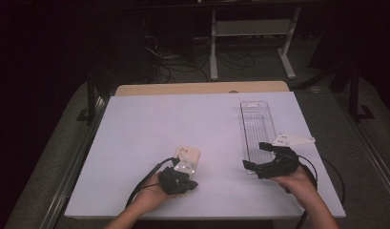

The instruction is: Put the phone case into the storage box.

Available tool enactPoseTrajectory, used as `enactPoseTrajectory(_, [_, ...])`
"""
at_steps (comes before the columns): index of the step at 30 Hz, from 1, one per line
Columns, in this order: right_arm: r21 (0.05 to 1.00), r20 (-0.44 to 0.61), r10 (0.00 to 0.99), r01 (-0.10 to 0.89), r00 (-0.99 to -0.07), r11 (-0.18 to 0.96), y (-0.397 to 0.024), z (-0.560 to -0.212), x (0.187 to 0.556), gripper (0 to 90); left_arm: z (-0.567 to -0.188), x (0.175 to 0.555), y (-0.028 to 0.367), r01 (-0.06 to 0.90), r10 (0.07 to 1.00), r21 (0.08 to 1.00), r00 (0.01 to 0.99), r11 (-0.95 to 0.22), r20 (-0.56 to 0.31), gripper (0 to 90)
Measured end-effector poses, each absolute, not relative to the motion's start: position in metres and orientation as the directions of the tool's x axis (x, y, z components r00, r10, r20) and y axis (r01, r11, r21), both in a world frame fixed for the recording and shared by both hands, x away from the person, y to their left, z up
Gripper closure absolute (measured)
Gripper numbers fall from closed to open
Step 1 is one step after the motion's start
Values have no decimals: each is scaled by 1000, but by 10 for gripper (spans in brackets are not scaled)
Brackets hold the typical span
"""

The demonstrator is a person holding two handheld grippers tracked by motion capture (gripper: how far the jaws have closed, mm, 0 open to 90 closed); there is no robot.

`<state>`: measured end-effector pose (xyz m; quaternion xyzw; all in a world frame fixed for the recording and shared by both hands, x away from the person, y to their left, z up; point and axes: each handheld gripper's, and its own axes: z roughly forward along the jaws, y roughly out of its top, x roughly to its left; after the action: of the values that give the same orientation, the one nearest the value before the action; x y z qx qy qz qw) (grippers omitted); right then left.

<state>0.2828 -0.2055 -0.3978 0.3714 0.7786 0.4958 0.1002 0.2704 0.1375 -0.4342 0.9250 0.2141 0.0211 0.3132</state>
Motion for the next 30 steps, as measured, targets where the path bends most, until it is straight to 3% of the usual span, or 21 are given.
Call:
enactPoseTrajectory(12, [845, 217, 682, 484, -699, 227, -206, -398, 283, 33, -432, 284, 196, 463, 539, 570, 841, -679, -40, 900])
enactPoseTrajectory(20, [845, 216, 682, 484, -699, 228, -206, -398, 283, 33, -420, 286, 200, 441, 514, 641, 854, -628, -84, 888])
enactPoseTrajectory(30, [846, 220, 683, 484, -697, 222, -207, -398, 282, 33, -397, 291, 239, 377, 530, 825, 841, -421, -114, 406])
